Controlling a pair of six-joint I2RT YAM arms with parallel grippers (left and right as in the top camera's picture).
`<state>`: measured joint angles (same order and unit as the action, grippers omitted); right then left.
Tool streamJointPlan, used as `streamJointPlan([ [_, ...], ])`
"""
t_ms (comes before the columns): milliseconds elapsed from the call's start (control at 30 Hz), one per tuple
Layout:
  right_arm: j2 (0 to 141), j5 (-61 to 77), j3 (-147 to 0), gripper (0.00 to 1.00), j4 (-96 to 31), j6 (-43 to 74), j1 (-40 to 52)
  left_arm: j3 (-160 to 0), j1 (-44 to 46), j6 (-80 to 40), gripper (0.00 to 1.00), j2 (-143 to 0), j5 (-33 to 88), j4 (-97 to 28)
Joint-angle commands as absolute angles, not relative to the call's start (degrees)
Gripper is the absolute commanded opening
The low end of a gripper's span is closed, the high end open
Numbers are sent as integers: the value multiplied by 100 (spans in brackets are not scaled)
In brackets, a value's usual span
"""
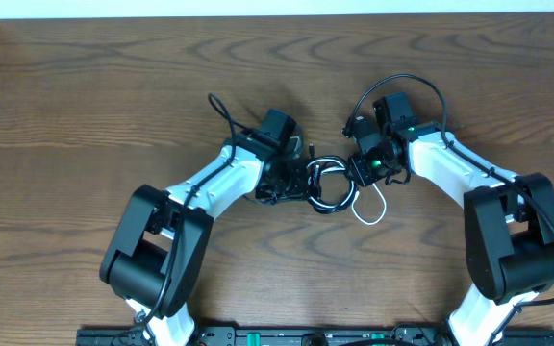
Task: Untangle cables
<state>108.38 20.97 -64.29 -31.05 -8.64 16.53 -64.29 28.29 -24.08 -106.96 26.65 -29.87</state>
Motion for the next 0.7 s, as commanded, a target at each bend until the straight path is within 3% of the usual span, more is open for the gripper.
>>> streamJointPlan([
  [0, 10890, 2086, -6394, 21, -3105, -952, 1693, -6396, 2899, -2582, 43, -10748, 2633, -2945],
  [300, 10890, 2088, -6340, 22, -3105, -952, 1693, -6396, 3011, -2582, 43, -10750, 2370, -2757],
  [467, 10890, 2088, -6340, 12, -3022, -950, 1693, -6396, 3092, -2585, 42, -10798, 1938, -2749],
  [667, 10890, 2091, -6326, 17, -3020, -950, 1693, -6396, 3100, -2694, 28, -11017, 1968, -2685],
])
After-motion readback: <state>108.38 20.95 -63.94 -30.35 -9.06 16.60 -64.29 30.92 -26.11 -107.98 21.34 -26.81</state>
